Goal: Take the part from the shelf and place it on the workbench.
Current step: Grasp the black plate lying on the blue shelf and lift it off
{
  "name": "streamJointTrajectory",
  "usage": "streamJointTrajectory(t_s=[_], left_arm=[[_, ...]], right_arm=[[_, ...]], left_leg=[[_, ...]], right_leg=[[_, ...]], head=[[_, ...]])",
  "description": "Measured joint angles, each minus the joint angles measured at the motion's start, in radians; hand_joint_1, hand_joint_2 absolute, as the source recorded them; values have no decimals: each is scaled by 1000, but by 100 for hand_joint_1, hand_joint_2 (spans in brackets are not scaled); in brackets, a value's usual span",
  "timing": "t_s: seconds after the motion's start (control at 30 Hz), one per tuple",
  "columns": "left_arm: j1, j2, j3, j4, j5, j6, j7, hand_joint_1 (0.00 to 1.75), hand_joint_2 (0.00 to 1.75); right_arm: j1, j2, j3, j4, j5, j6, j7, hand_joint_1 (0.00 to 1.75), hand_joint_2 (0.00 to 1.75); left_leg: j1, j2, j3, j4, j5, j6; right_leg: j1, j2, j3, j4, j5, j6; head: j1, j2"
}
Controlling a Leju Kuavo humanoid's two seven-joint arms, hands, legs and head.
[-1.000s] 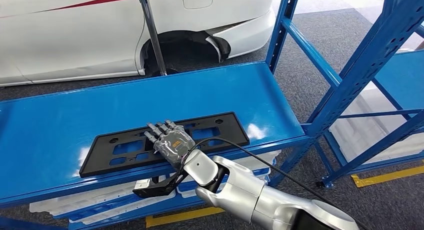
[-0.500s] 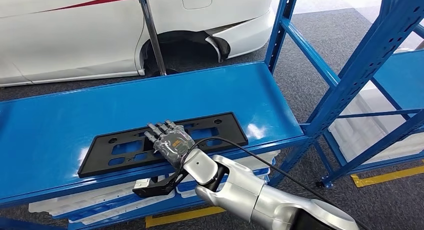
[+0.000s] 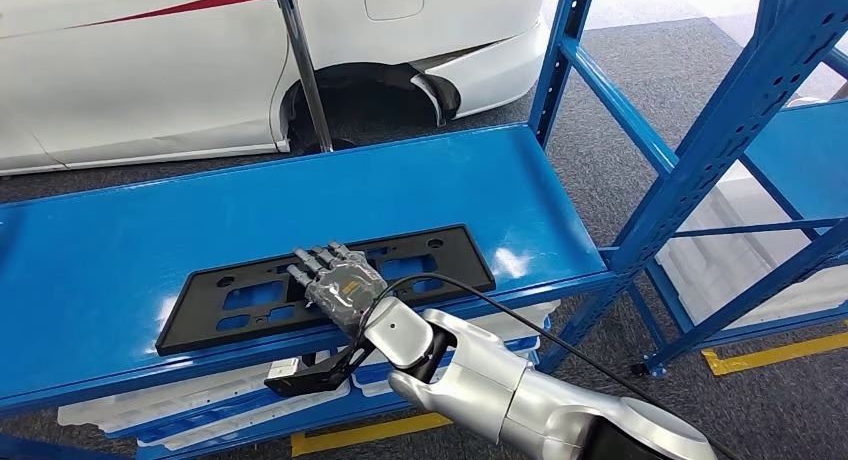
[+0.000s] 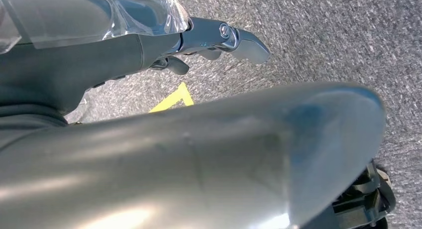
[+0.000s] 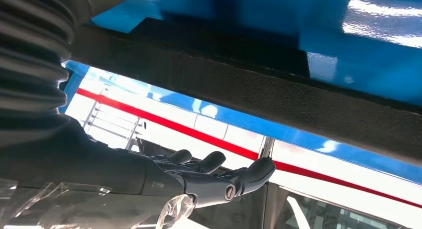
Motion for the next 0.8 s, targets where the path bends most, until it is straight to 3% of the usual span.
streamJointTrajectory(t_s=[0.07, 0.2, 0.23, 0.8], left_arm=[[0, 0, 0, 0, 0, 0, -3, 0, 0], [0, 0, 0, 0, 0, 0, -6, 0, 0], [0, 0, 0, 0, 0, 0, -6, 0, 0], [0, 0, 0, 0, 2, -1, -7, 0, 0]], right_arm=[[0, 0, 0, 1, 0, 2, 0, 0, 175], [-1, 0, 2, 4, 0, 5, 0, 168, 175], [-1, 0, 2, 4, -1, 8, -1, 175, 175], [10, 0, 13, 28, -9, 16, 1, 175, 175]], left_leg=[[0, 0, 0, 0, 0, 0], [0, 0, 1, 0, 0, 0], [0, 0, 1, 0, 0, 0], [0, 0, 1, 0, 0, 0]], right_leg=[[0, 0, 0, 0, 0, 0], [0, 0, 1, 0, 0, 0], [0, 0, 1, 0, 0, 0], [0, 0, 1, 0, 0, 0]], head=[[0, 0], [0, 0], [0, 0], [0, 0]])
